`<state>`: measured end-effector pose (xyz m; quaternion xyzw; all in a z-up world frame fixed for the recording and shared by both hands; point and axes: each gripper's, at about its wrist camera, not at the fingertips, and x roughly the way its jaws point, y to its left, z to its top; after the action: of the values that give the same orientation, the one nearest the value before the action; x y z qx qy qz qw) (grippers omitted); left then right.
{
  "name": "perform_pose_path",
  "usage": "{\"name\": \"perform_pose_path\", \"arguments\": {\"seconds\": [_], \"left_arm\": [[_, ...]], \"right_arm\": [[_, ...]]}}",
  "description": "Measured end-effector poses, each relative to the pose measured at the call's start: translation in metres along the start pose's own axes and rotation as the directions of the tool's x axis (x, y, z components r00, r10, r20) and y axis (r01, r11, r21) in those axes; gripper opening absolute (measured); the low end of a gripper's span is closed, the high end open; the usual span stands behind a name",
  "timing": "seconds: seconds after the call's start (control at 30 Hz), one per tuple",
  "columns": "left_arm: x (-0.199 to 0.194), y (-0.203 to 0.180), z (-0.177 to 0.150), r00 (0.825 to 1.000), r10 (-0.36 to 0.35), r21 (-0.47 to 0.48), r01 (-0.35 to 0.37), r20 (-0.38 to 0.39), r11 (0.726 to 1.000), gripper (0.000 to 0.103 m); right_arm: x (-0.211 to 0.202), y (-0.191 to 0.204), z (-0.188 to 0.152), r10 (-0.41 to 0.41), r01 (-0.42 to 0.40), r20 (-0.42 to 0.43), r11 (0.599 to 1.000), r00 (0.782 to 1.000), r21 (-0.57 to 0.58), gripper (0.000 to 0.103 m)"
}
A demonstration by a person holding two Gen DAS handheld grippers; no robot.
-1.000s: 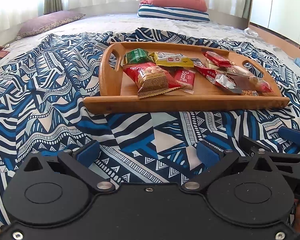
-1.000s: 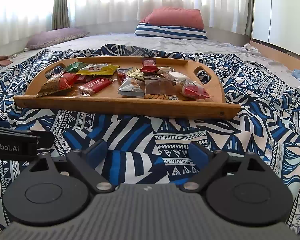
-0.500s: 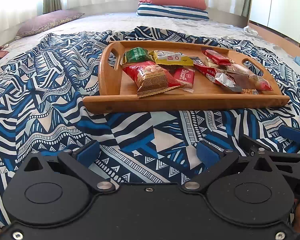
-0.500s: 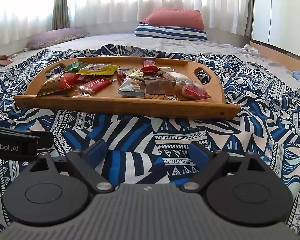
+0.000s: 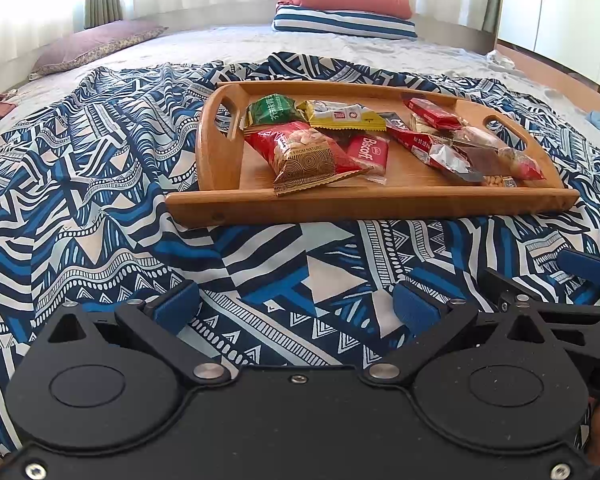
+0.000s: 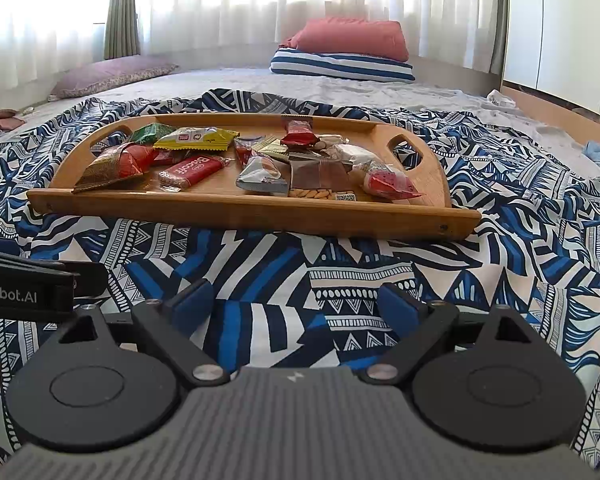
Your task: Organize snacks
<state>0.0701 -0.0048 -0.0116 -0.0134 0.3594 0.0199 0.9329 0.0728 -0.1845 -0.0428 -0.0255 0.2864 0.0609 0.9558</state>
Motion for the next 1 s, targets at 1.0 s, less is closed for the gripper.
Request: {"name": "perform_pose_path", "arguments": {"seconds": [1.0], "left_arm": [[-0.0004,-0.0003,-0.0017,1.000,0.000,0.015,0.000,0.004,1.000,0.103]], "right_arm": [[0.0002,0.0004,-0.0001,-0.001,0.001,0.000,1.000,1.000,-0.001,0.095]]}}
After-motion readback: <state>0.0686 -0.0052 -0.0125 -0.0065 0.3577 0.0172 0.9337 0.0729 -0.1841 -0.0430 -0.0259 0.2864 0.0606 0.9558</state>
